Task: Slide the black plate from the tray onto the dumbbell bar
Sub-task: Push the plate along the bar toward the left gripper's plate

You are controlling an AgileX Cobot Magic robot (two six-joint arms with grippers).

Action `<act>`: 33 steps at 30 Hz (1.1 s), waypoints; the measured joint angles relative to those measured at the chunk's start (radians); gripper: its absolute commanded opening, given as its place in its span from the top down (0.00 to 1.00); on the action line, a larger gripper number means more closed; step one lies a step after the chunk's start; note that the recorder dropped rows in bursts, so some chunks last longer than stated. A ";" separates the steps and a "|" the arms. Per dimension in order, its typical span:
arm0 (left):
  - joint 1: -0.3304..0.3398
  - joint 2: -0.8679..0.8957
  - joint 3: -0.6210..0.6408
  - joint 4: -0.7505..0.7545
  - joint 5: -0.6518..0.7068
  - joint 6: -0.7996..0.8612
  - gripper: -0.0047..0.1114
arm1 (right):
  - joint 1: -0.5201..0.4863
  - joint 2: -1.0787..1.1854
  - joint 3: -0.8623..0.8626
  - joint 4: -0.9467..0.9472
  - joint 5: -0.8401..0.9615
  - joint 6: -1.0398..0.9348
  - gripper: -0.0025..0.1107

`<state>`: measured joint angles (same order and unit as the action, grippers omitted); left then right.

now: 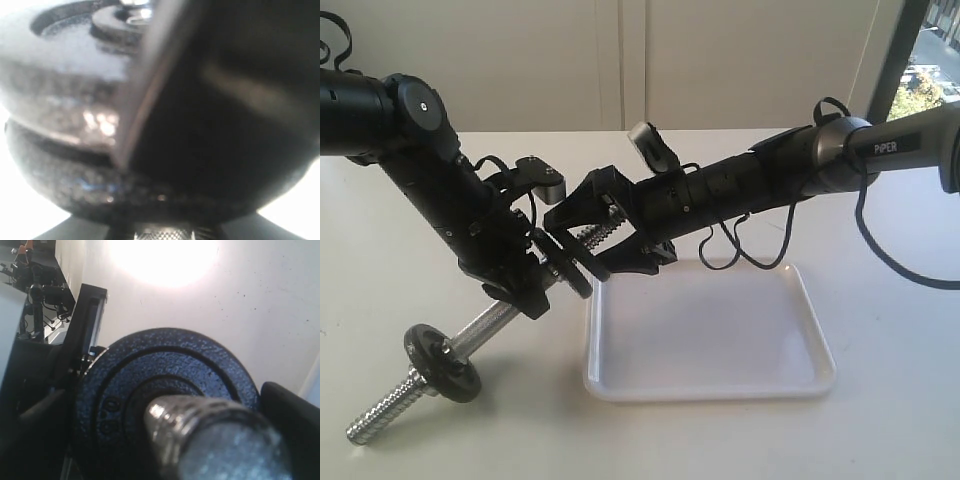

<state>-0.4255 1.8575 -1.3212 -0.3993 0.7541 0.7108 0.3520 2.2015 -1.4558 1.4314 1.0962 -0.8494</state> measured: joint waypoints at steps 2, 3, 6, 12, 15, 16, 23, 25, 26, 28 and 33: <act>0.000 0.000 0.000 0.000 0.000 0.002 0.96 | 0.000 0.000 0.000 0.000 0.000 -0.005 0.21; 0.000 0.000 0.000 0.000 0.000 0.002 0.96 | 0.000 0.000 0.000 0.000 0.000 -0.010 0.18; 0.000 0.000 0.000 0.000 0.000 0.002 0.96 | 0.000 0.000 0.000 0.000 0.000 -0.038 0.14; 0.000 0.000 0.000 0.000 0.000 0.002 0.96 | 0.002 0.000 0.000 0.000 0.004 -0.091 0.15; 0.000 0.000 0.000 0.000 0.000 0.002 0.96 | 0.002 0.000 0.000 -0.002 0.003 -0.097 0.15; 0.000 0.000 0.000 0.000 0.000 0.002 0.96 | 0.002 0.000 0.000 -0.002 0.003 -0.097 0.15; -0.002 0.000 0.000 -0.006 -0.009 0.002 0.96 | -0.039 0.002 0.000 -0.005 0.038 -0.081 0.15; -0.004 0.002 0.000 -0.006 -0.016 0.002 0.96 | -0.050 -0.003 0.000 0.024 0.065 -0.073 0.15; -0.004 0.004 0.000 -0.009 -0.025 0.002 0.96 | -0.057 -0.007 0.000 0.022 0.066 -0.071 0.15; -0.004 0.008 0.000 -0.012 -0.034 0.002 0.96 | -0.060 -0.008 0.000 0.019 0.066 -0.068 0.15; -0.004 0.012 0.000 -0.012 -0.037 0.002 0.96 | -0.061 -0.008 0.000 0.017 0.064 -0.067 0.15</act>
<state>-0.4295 1.8693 -1.3212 -0.4117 0.7166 0.7126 0.2909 2.1933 -1.4558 1.4485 1.1597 -0.9159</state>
